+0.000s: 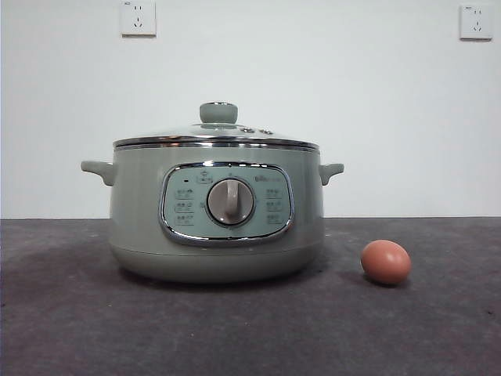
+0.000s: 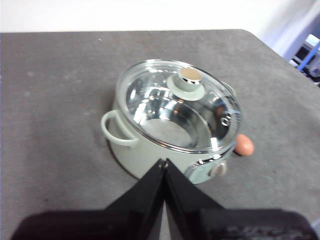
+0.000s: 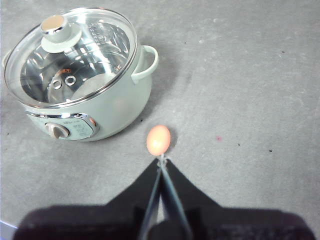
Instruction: Pick up the egg,open the lid,put the egg in the pot,close the lid
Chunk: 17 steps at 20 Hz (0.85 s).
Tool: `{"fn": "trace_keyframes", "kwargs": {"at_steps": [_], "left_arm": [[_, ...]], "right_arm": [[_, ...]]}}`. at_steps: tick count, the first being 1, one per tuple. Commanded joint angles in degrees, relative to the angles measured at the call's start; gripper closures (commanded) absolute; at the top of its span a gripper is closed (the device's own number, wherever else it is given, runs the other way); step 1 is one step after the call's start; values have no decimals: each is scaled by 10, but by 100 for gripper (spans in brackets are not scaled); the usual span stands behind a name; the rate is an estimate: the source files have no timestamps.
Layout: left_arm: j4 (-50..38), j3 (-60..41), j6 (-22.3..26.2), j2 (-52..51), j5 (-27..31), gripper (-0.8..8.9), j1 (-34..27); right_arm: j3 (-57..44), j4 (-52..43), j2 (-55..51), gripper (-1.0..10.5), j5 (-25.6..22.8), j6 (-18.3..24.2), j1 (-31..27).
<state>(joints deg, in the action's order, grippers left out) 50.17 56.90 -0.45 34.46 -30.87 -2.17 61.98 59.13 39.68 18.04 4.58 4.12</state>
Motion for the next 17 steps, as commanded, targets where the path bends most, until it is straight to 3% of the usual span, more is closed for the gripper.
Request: {"fn": "trace_keyframes", "kwargs": {"at_steps": [1,3,4,11,17], "left_arm": [[-1,-1,7,6,-28,609,1],[-1,-1,6,12,-47,253,1],[-1,-1,6,15,-60,216,1],[-33,-1,6,34,-82,216,4],[-68,44,8,124,-54,216,71]], "right_arm": [[2,-1,0,734,2,6,0],[2,1,0,475,2,6,0],[2,4,0,381,2,6,0],[2,12,0,348,3,6,0],[2,10,3,348,21,2,0]]}}
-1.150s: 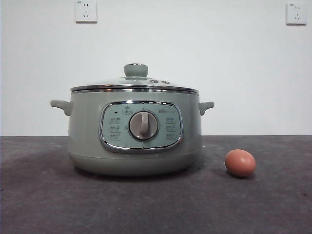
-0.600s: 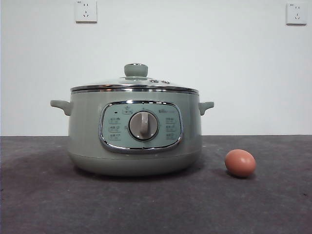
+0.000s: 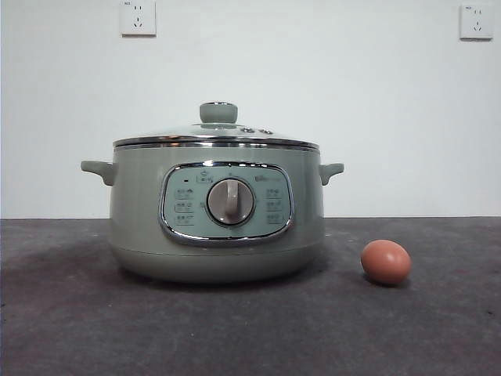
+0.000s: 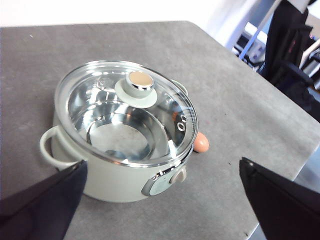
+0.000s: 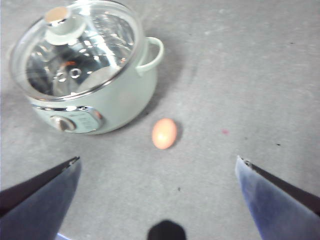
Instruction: Pick up the egg,open the lid,put the egg in the pot,close the lid
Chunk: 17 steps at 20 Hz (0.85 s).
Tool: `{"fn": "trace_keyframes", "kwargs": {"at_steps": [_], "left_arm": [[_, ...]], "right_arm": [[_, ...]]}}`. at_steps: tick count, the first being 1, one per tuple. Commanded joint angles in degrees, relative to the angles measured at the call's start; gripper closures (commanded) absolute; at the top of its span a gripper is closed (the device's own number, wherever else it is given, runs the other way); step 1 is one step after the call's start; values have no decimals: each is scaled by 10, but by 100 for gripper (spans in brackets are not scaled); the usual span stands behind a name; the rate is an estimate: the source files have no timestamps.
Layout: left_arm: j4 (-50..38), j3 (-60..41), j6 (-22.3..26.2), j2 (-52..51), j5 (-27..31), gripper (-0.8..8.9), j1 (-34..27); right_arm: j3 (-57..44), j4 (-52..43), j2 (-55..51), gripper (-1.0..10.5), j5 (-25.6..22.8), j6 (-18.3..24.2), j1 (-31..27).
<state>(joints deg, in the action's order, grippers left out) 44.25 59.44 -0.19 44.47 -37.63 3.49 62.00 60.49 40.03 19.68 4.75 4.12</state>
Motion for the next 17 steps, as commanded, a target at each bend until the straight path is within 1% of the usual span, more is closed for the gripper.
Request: {"fn": "trace_keyframes", "kwargs": {"at_steps": [1,2,6,9,12,14,17], "left_arm": [[-9,40,10,52,26,216,31],[-11,58,12,76,36,216,47],[-20,138,34,185,120,216,128],[-50,181,57,262,195,216,182],[-89,210,80,334,251,216,220],[-111,220,87,375,272,216,232],[-139,221,91,423,272,216,236]], "right_arm": [[2,-4,0,348,5,0,0],[2,-4,0,348,5,0,0],[2,-4,3,348,5,0,0],[2,-3,7,348,5,0,0],[2,-3,7,348,5,0,0],[2,-2,7,348,5,0,0],[2,0,7,348,5,0,0]]}}
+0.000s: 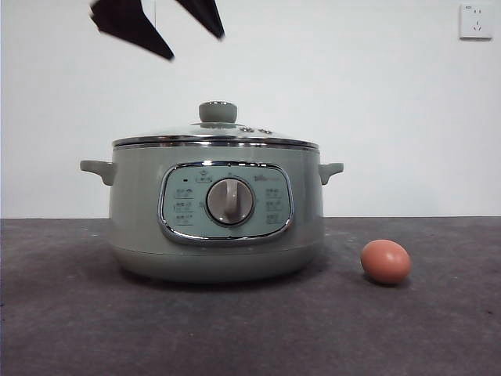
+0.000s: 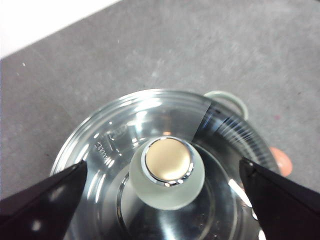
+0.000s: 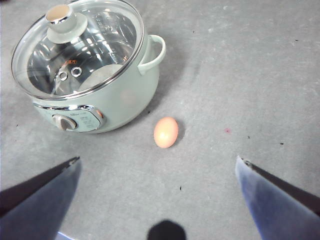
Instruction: Pick up the egg,open the lid,put the egg in the pot,close the lid
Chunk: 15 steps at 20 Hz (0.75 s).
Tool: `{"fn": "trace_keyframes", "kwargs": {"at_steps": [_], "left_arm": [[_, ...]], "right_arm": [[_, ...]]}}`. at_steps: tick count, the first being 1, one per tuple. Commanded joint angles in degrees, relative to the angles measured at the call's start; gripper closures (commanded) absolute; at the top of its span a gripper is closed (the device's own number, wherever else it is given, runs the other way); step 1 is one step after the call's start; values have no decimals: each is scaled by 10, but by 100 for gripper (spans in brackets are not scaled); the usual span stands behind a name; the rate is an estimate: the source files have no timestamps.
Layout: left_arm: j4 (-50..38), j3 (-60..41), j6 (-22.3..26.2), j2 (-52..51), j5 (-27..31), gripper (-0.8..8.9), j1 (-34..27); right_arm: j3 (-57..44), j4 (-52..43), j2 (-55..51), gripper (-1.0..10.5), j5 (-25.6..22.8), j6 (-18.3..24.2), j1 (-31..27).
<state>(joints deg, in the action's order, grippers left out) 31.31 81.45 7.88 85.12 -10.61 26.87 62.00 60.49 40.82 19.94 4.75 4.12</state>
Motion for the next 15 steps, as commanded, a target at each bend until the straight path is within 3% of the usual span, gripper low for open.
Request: {"fn": "trace_keyframes", "kwargs": {"at_steps": [1,13,15], "left_arm": [[-14,1,10,29,2,216,2],[-48,1,9,110,-1,221,6],[-49,1,9,110,-1,289,6]], "right_arm": [[2,0,0,349,2,0,0],[2,0,32,349,2,0,0],[2,0,34,349,2,0,0]]}}
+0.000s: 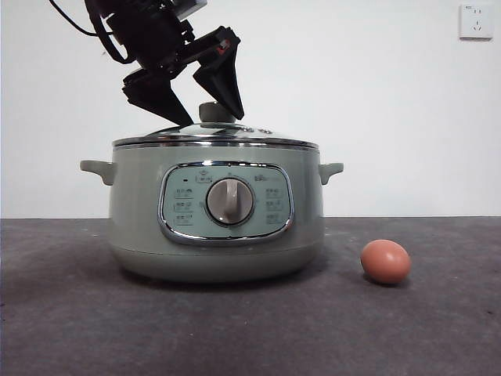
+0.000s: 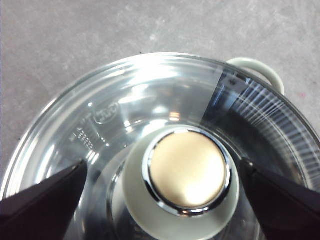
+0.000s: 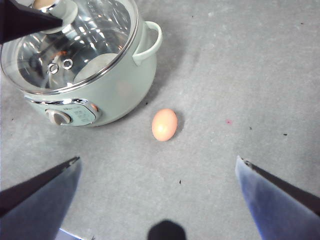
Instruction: Pick up the egg,open the lid,put the egg in the pot,close the lid
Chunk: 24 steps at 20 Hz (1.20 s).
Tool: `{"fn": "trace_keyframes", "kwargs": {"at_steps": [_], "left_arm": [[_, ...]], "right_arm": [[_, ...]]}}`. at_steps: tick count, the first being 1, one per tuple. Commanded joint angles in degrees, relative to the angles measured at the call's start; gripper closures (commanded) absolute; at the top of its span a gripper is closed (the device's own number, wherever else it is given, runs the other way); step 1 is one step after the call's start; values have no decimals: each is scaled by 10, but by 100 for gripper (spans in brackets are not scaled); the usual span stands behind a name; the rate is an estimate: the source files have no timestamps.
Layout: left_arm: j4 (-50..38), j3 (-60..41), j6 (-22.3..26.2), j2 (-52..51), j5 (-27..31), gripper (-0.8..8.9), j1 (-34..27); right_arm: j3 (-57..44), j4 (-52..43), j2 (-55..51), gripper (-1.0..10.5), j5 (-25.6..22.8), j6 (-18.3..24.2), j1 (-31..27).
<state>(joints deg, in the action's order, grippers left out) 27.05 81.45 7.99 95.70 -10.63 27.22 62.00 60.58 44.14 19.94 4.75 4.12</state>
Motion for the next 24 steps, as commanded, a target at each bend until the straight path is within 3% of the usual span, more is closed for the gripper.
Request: {"fn": "trace_keyframes", "kwargs": {"at_steps": [1,4,7,10,13,14,24], "left_arm": [[-5,1,6,4,-1,386,3],[-5,1,-5,4,-7,549,3],[-5,1,-5,4,-35,578,3],[0,1,-5,4,-35,710,3],[5,1,-5,4,-38,752,3],[5,1,-5,4,-49,812,3],[8,31,-10,-10,-65,821,3]], "right_arm": [[2,-1,3,349,2,0,0],[2,-1,4,350,2,0,0],[2,-1,4,350,2,0,0],[2,-1,4,350,2,0,0],[2,-1,4,350,2,0,0],[2,-1,4,350,2,0,0],[2,-2,14,350,2,0,0]]}}
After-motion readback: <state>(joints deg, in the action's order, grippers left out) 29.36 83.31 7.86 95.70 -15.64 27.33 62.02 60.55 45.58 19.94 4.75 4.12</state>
